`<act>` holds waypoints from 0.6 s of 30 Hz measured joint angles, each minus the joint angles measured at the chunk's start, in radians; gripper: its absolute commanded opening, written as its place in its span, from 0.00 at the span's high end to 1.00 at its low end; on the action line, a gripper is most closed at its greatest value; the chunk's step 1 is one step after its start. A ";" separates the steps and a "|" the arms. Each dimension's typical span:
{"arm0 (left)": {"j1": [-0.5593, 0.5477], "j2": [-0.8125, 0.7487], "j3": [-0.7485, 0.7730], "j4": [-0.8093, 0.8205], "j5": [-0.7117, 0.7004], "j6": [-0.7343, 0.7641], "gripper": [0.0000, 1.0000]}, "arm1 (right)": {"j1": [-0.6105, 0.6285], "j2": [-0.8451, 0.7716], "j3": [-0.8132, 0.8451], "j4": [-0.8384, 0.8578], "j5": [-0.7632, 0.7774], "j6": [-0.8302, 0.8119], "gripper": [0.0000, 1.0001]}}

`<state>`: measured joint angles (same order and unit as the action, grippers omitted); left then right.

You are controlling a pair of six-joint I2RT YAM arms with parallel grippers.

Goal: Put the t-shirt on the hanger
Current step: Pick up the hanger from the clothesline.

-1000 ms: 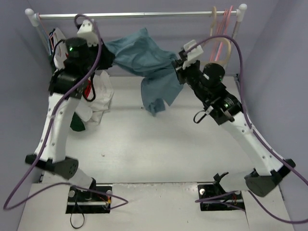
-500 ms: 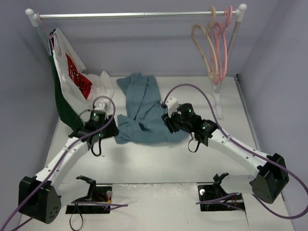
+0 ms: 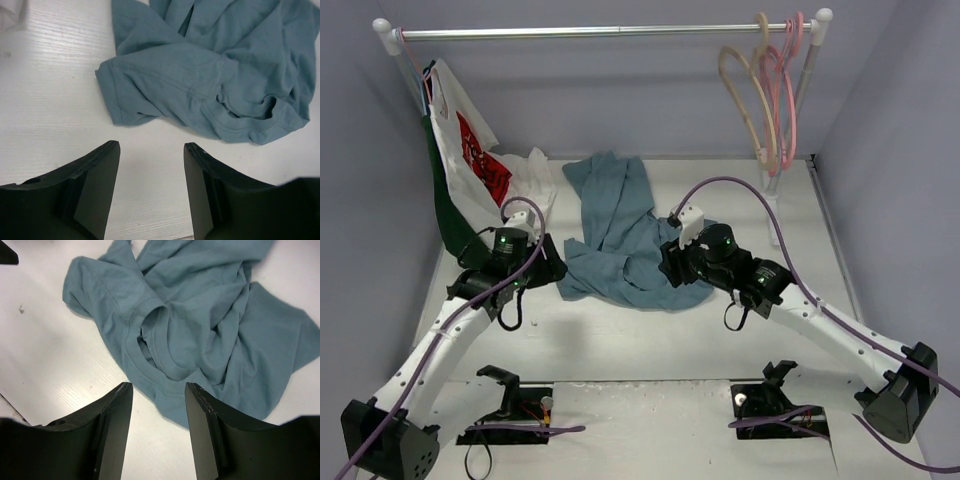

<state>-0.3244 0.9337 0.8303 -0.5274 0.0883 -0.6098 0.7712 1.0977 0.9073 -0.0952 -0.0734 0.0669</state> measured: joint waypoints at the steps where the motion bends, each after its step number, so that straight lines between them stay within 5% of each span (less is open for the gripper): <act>1: -0.011 0.024 0.001 0.001 0.002 0.000 0.47 | 0.000 0.007 0.002 -0.009 0.005 0.012 0.53; 7: -0.116 0.188 0.080 -0.058 -0.043 0.025 0.47 | 0.000 0.025 0.082 -0.098 0.053 0.051 0.45; 16: -0.103 0.201 0.290 -0.145 -0.142 0.156 0.36 | -0.001 0.178 0.669 -0.206 0.260 -0.024 0.30; 18: -0.096 0.200 0.293 -0.151 -0.145 0.195 0.26 | -0.010 0.237 0.814 -0.235 0.306 -0.054 0.28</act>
<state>-0.4202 1.1336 1.1229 -0.6788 -0.0570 -0.4145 0.7609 1.3346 1.7218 -0.3298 0.2321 0.0132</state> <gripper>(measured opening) 0.661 0.698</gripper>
